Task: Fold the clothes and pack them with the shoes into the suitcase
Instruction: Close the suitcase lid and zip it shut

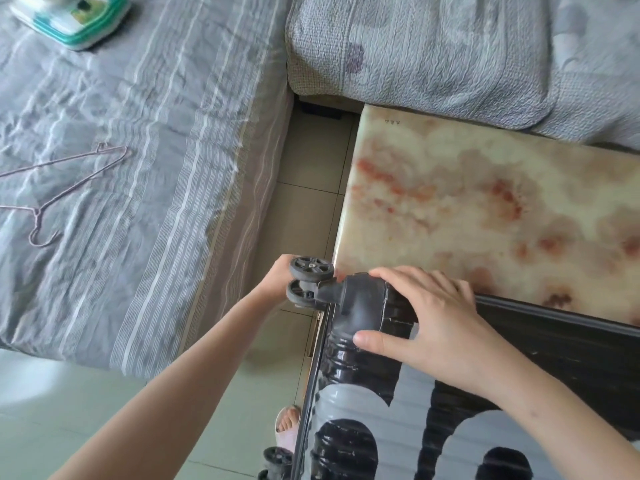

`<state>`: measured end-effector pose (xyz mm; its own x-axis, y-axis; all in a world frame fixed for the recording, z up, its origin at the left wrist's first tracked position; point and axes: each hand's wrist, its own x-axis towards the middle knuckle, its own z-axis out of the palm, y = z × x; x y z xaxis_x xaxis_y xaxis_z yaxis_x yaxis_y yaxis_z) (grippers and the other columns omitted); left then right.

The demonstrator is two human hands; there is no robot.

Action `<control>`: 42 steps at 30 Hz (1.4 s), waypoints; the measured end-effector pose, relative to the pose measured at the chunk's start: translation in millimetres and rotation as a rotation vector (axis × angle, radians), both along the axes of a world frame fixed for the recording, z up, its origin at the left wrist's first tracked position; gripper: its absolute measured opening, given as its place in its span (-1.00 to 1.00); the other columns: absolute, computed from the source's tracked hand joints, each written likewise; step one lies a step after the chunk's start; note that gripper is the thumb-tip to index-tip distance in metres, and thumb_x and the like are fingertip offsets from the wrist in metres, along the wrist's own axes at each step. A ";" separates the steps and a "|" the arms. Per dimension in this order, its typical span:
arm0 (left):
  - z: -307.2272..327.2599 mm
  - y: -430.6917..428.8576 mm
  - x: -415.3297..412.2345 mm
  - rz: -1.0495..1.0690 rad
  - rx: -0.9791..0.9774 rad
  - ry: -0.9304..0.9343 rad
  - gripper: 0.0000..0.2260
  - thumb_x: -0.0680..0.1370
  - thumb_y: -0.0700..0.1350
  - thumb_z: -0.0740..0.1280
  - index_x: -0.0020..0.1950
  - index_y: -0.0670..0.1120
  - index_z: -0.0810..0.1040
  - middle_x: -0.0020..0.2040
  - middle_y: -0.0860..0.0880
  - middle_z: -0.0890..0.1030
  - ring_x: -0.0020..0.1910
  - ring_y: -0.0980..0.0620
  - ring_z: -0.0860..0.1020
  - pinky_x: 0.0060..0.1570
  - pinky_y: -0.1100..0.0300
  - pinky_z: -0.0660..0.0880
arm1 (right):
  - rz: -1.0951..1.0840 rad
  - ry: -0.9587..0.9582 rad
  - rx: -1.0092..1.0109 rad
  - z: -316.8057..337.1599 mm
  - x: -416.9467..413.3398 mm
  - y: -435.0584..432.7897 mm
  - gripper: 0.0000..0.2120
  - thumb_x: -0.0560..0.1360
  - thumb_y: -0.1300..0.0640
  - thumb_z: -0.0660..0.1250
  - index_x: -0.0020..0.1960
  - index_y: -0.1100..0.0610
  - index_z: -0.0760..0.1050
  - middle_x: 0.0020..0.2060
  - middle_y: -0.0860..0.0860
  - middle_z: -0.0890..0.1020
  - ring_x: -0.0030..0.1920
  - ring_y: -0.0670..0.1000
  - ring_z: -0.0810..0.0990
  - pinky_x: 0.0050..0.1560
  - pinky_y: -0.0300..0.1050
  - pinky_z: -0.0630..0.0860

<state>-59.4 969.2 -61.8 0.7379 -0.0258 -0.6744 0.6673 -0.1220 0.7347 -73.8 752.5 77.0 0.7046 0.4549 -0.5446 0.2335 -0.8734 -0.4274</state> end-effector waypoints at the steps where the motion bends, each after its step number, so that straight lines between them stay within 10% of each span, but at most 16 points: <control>1: 0.6 0.2 5.7 -0.088 0.009 -0.033 -0.92 0.32 -0.18 0.44 -0.36 -0.15 0.60 -0.33 -0.12 0.60 -0.23 -0.09 0.50 -0.08 0.02 0.44 | 0.003 -0.001 0.001 0.3 -0.6 -0.4 -0.22 0.28 -0.51 0.10 0.43 -0.31 0.01 0.33 -0.35 0.18 0.36 -0.20 0.10 0.32 -0.18 -0.04; 9: 15.1 -19.7 62.1 -0.429 0.100 -0.089 -0.81 0.48 -0.18 0.43 -0.34 -0.06 0.64 -0.22 -0.07 0.68 -0.22 0.30 0.58 -0.13 0.58 0.33 | 0.016 -0.054 0.025 -4.8 -2.9 -1.6 -0.16 0.31 -0.50 0.18 0.47 -0.29 -0.07 0.36 -0.33 0.12 0.33 -0.22 0.04 0.37 -0.16 -0.05; 17: 10.0 -38.9 86.1 -0.573 0.191 -0.076 -0.89 0.45 -0.14 0.45 -0.27 -0.12 0.69 -0.28 0.07 0.69 -0.13 0.25 0.61 0.04 0.41 0.39 | -0.267 -0.116 -0.191 -3.9 6.0 -63.1 0.16 0.11 -0.69 -0.05 0.46 -0.16 -0.48 0.54 -0.14 -0.05 0.52 -0.06 0.01 0.52 0.06 -0.10; 25: 17.5 -77.6 110.5 -0.753 0.317 -0.040 -0.89 0.46 -0.14 0.44 -0.21 -0.15 0.70 -0.22 0.02 0.69 -0.21 0.30 0.58 -0.08 0.37 0.37 | -0.327 -0.203 -0.198 -16.2 -7.7 -80.8 0.22 0.02 -0.73 -0.21 0.42 -0.10 -0.59 0.42 -0.10 0.31 0.53 0.02 0.00 0.51 0.10 -0.22; 31: 15.8 -92.8 110.6 -0.773 0.305 -0.022 -0.85 0.47 -0.14 0.44 -0.32 -0.03 0.65 -0.30 0.05 0.67 -0.08 0.13 0.62 0.08 0.27 0.40 | -0.360 -0.394 -0.082 -32.4 -11.7 -83.0 0.24 0.14 -0.72 -0.12 0.56 0.04 -0.24 0.05 -0.06 0.56 0.19 0.06 0.48 0.39 0.17 0.14; 42: 17.5 -123.8 106.6 -0.753 0.298 -0.092 -0.88 0.46 -0.16 0.43 -0.28 -0.13 0.66 -0.41 0.08 0.62 -0.29 0.22 0.55 -0.11 0.30 0.46 | -0.326 -0.359 -0.188 -33.7 -9.1 -80.1 0.03 0.17 -0.71 -0.16 0.20 0.01 0.49 0.07 -0.11 0.54 0.15 0.05 0.48 0.40 0.17 0.12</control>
<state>47.3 845.5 -44.3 0.6467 -0.3662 -0.6691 0.2672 -0.7128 0.6484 -82.9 672.4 43.3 0.9508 0.0982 -0.2938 0.0395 -0.9791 -0.1994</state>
